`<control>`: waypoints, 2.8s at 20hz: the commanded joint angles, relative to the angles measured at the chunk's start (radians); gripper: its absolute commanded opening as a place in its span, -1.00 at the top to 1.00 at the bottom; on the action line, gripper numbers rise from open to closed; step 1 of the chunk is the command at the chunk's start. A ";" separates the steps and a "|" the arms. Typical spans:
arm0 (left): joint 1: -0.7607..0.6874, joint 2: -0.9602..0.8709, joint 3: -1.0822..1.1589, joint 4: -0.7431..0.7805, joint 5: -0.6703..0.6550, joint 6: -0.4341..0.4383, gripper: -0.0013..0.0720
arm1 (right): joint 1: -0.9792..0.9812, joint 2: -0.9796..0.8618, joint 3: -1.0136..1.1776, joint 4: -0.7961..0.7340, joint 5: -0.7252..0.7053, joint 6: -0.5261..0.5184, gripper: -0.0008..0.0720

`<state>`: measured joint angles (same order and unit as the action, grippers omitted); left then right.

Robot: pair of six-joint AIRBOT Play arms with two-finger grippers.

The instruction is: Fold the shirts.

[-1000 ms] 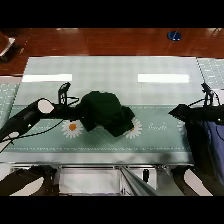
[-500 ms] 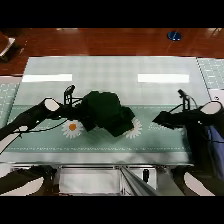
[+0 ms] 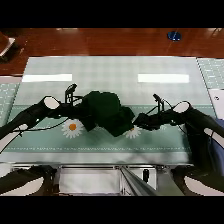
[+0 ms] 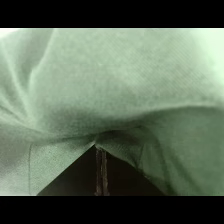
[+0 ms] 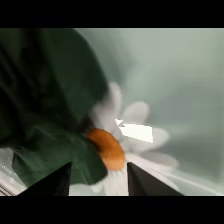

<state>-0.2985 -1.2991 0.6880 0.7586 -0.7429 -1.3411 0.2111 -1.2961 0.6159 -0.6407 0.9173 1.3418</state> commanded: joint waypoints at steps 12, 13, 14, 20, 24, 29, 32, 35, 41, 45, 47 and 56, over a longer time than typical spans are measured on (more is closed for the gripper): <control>0.113 0.123 0.159 -0.014 -0.126 0.002 0.93 | 0.044 -0.051 0.502 -0.089 0.197 -0.040 0.93; 0.141 0.166 0.218 -0.037 -0.124 0.003 0.93 | 0.012 -0.027 0.612 -0.128 0.224 -0.015 0.93; 0.172 0.214 0.290 -0.061 -0.114 0.007 0.93 | -0.014 -0.006 0.709 -0.164 0.245 0.002 0.93; 0.359 0.449 0.738 -0.075 -0.096 0.026 0.93 | -0.132 0.156 1.355 -0.444 0.350 0.080 0.93; 0.489 0.601 0.893 -0.041 -0.096 0.032 0.93 | -0.148 0.355 1.472 -0.611 0.310 0.080 0.93; 0.594 0.821 0.911 0.222 -0.130 0.001 0.93 | -0.148 0.576 1.472 -0.907 0.347 0.146 0.93; 0.621 0.898 0.897 0.351 -0.272 -0.061 0.93 | -0.146 0.630 1.461 -1.093 0.484 0.227 0.93; 0.630 0.914 0.801 0.349 -0.454 -0.082 0.93 | -0.146 0.644 1.330 -1.120 0.549 0.257 0.93; 0.628 0.913 0.391 0.267 -0.534 -0.111 0.93 | -0.147 0.563 0.884 -1.063 0.519 0.283 0.93; 0.628 0.911 0.063 0.097 -0.364 -0.061 0.93 | -0.204 0.385 0.760 -1.001 0.358 0.313 0.93; 0.628 0.883 -0.058 0.008 -0.245 -0.003 0.93 | -0.294 0.265 0.760 -0.859 0.248 0.283 0.93; 0.378 0.313 -0.130 -0.045 0.031 0.125 0.93 | -0.472 -0.200 0.760 -0.388 0.087 0.150 0.92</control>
<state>0.1600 -0.8074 0.5728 0.7311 -0.8196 -1.2446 -0.2352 -1.3720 1.3788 -1.1343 1.0416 1.5154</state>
